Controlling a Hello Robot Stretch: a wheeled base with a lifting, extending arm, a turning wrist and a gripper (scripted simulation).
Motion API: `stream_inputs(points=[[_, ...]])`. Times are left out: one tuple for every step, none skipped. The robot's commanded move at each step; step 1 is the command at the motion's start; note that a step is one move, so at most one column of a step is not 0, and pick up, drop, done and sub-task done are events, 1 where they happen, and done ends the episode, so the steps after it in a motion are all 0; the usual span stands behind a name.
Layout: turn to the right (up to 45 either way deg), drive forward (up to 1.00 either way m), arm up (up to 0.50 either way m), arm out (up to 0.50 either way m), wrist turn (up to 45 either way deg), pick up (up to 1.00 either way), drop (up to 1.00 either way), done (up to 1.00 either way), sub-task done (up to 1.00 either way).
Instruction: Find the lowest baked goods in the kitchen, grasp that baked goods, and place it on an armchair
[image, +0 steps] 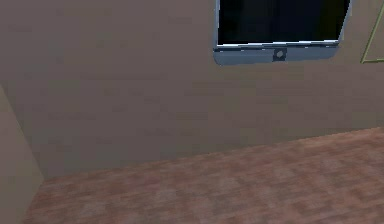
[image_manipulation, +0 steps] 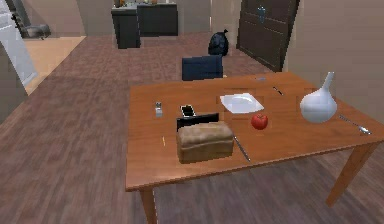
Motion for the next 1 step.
stream_inputs(points=[[0.0,0.0,0.5,0.0,0.0,0.0,0.0,0.0,0.0]])
